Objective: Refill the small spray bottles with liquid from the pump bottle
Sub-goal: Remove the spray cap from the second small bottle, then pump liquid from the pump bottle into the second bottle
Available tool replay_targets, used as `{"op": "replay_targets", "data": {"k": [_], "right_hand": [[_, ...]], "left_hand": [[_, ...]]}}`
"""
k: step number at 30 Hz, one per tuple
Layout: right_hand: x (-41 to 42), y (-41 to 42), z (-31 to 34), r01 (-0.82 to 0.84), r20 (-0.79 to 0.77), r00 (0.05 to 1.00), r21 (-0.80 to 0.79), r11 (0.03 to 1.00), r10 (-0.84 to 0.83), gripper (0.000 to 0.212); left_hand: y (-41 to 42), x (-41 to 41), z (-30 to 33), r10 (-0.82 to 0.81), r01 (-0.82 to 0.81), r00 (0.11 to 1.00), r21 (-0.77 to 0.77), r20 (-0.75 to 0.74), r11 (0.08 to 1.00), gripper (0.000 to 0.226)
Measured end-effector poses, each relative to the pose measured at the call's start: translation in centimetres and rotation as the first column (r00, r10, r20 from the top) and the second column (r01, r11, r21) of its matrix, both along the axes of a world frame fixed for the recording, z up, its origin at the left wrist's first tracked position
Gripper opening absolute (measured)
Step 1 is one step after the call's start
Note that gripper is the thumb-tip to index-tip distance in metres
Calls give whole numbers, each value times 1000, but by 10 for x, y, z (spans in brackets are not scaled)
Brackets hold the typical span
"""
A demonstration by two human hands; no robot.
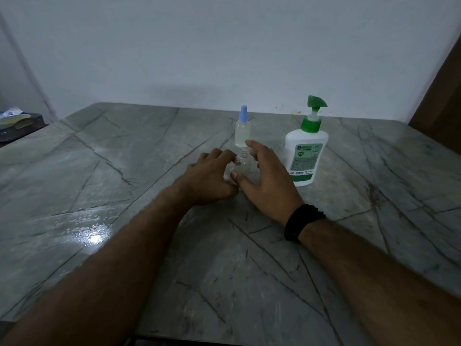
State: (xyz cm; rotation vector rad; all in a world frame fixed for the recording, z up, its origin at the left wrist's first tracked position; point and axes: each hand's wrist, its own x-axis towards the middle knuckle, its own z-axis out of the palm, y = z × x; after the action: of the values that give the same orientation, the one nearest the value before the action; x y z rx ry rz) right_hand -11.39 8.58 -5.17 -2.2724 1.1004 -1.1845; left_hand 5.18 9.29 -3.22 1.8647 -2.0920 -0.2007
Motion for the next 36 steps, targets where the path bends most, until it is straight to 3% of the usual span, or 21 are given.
{"op": "replay_targets", "data": {"k": [3, 8, 11, 14, 19, 24, 28, 36], "right_hand": [[-1, 9, 8, 12, -84, 996, -160, 987, -26, 67], [0, 22, 28, 46, -115, 987, -453, 890, -109, 57], [-3, 23, 38, 73, -87, 981, -663, 745, -173, 53], [-9, 19, 46, 155, -7, 970, -750, 643, -242, 58], [-34, 0, 57, 375, 119, 902, -690, 618, -415, 76], [-50, -22, 47, 511, 48, 839, -410, 755, -542, 116], [-45, -37, 39, 471, 70, 879, -277, 838, -471, 129], [-42, -50, 33, 320, 225, 933, -171, 932, -280, 120]], "left_hand": [[-1, -3, -3, -46, 47, 997, 19, -63, 999, 65], [2, -9, -1, -76, 67, 983, -61, -166, 996, 27], [5, -9, -1, -75, 60, 969, -72, -236, 996, 32], [5, -8, -5, -77, 50, 961, -110, -264, 993, 40], [-3, -6, -13, -13, -16, 966, -112, -257, 994, 56], [-8, -4, -18, 6, -35, 960, -97, -279, 995, 64], [-8, -5, -17, 3, -32, 959, -99, -285, 995, 69], [-10, -5, -20, -18, -23, 953, -131, -304, 991, 51]]}}
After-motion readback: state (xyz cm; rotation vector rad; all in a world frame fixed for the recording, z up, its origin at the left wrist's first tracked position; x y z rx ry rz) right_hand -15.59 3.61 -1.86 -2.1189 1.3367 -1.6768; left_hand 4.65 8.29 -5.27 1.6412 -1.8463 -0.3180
